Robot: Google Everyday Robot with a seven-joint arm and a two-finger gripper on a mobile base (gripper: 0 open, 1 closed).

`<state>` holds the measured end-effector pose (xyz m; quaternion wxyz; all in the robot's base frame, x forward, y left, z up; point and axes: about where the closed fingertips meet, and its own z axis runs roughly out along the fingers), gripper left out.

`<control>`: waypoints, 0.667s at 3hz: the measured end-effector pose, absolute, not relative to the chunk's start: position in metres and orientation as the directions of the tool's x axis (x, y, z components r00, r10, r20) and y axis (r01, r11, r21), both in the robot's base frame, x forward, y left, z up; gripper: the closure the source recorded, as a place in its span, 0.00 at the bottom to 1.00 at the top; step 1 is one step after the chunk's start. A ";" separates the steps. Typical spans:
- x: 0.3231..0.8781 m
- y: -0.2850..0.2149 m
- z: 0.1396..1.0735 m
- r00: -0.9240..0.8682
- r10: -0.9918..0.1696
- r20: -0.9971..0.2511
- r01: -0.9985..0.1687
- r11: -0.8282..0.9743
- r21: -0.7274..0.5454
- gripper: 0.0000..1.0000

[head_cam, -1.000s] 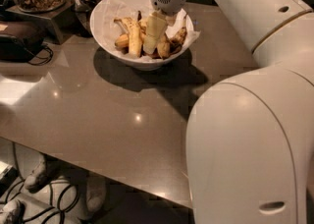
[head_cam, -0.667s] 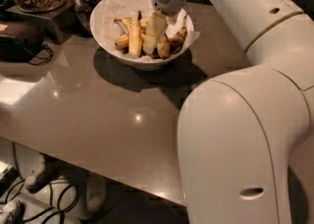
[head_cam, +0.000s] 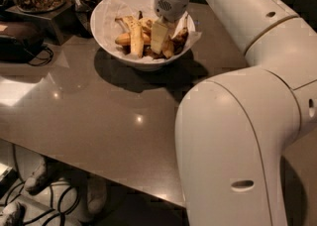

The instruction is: Pick banana from white bowl

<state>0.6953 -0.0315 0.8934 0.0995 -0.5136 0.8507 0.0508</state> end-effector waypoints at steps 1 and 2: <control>0.689 -0.033 0.896 -0.428 -0.871 -0.240 -0.896 0.444 -0.015 0.80; 0.696 -0.029 0.896 -0.424 -0.866 -0.265 -0.894 0.448 -0.032 1.00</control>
Offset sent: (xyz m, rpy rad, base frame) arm -0.0068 -0.0035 0.0052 0.0237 -0.0189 0.0213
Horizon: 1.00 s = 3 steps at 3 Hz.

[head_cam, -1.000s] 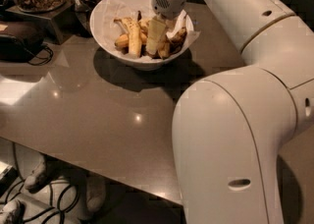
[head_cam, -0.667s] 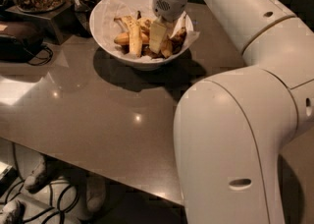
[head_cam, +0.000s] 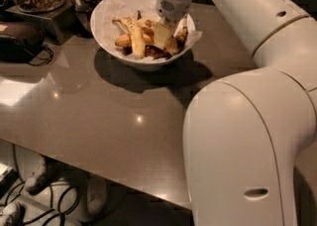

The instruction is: Pick banana from white bowl

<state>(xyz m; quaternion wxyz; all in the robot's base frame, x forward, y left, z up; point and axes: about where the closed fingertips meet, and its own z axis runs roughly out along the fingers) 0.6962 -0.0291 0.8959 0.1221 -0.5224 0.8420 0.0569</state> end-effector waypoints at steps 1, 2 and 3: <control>0.694 -0.032 0.905 -0.390 -0.863 -0.321 -0.902 0.428 -0.054 1.00; 0.688 -0.033 0.917 -0.345 -0.862 -0.372 -0.910 0.404 -0.092 1.00; 0.683 -0.034 0.925 -0.305 -0.856 -0.417 -0.919 0.380 -0.108 1.00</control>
Offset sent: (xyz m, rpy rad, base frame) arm -0.0242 -0.0113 0.0373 0.1097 -0.1653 0.0845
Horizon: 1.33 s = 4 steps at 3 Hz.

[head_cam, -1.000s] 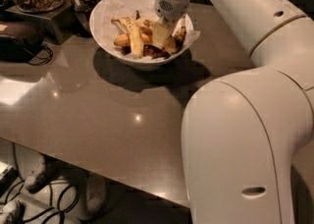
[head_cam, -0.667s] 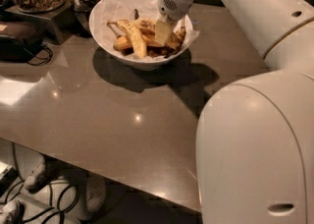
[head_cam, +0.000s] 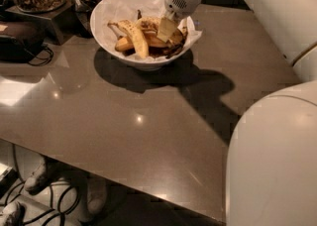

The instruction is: Pick banana from white bowl

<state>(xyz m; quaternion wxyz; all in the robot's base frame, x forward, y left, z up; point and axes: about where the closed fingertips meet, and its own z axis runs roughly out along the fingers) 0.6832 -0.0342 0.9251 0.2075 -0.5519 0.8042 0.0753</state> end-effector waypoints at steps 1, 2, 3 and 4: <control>0.679 -0.036 0.931 -0.273 -0.846 -0.458 -0.930 0.354 -0.101 1.00; 0.679 -0.036 0.932 -0.273 -0.846 -0.459 -0.930 0.354 -0.101 1.00; 0.680 -0.030 0.941 -0.267 -0.835 -0.482 -0.925 0.362 -0.115 1.00; 0.674 -0.033 0.952 -0.276 -0.809 -0.519 -0.916 0.385 -0.112 1.00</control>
Offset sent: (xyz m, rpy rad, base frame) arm -0.0034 -0.0013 0.0052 0.0386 -0.0086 0.0279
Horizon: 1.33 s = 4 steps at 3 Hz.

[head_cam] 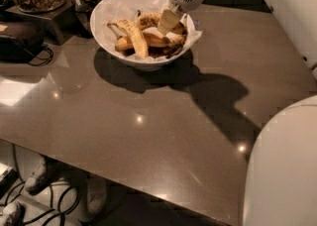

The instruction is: Pick banana from white bowl

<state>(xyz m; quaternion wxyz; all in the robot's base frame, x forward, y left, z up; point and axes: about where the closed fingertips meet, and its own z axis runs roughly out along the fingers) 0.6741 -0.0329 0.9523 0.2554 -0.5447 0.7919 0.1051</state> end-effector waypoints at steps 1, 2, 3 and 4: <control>0.662 -0.045 0.955 -0.302 -0.778 -0.551 -0.905 0.415 -0.090 1.00; 0.662 -0.046 0.954 -0.304 -0.777 -0.551 -0.904 0.417 -0.089 1.00; 0.647 -0.049 0.969 -0.317 -0.757 -0.571 -0.886 0.451 -0.105 1.00; 0.624 -0.054 0.982 -0.334 -0.729 -0.597 -0.866 0.488 -0.111 1.00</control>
Offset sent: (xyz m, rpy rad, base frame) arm -0.0103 -0.0098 0.0025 0.0370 0.0035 -0.0243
